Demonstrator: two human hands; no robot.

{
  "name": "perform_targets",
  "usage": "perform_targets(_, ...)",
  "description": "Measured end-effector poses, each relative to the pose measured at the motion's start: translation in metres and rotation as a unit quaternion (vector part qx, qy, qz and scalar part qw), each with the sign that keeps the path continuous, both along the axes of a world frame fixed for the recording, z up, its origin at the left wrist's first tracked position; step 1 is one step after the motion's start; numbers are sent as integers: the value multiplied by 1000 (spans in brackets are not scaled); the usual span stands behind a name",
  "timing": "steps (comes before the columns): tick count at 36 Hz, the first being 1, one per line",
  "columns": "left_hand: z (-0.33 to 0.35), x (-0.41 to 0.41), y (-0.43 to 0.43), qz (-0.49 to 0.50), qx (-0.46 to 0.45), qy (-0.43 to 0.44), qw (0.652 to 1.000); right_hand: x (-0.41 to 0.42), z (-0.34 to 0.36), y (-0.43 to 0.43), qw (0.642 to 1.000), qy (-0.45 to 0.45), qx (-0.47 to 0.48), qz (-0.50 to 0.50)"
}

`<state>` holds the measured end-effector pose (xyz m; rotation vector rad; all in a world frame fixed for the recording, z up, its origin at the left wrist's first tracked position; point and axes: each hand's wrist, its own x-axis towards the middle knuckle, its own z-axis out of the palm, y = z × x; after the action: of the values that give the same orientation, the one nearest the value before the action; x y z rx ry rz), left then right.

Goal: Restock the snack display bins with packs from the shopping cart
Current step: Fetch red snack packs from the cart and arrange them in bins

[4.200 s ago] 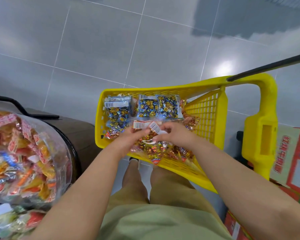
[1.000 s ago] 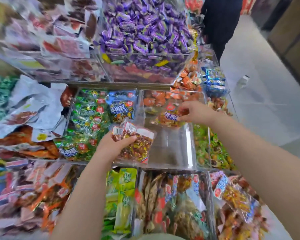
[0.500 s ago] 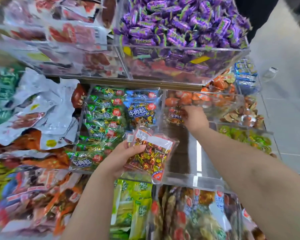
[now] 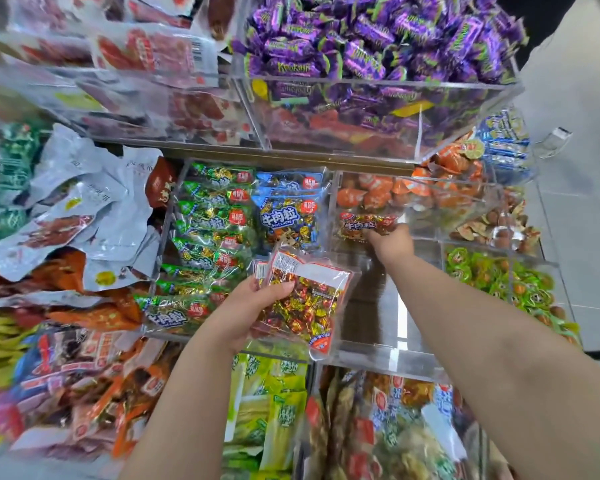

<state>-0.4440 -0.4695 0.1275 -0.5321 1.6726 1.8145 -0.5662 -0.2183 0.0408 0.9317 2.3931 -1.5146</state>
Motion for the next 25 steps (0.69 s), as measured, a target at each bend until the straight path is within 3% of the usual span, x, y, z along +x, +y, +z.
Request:
perform_targets(5, 1, 0, 0, 1, -22, -5, 1000, 0, 6, 1, 997, -34, -42, -50)
perform_targets(10, 9, 0, 6, 19, -25, -13, 999, 31, 33, -1, 995, 11, -67, -70)
perform_targets(13, 18, -3, 17, 26, -37, 1, 999, 58, 64, -4, 977, 37, -208, -6)
perform_targets(16, 29, -6, 33, 38, -54, 21, 998, 84, 97, -8, 934, 35, -347, 80)
perform_targets(20, 40, -6, 51, 50, -81, 71, 993, 105, 112, -5, 940, 29, -288, 178)
perform_targets(25, 45, -1, 62, 52, -145, 79, 985, 112, 116, 6, 945, 25, -301, 123)
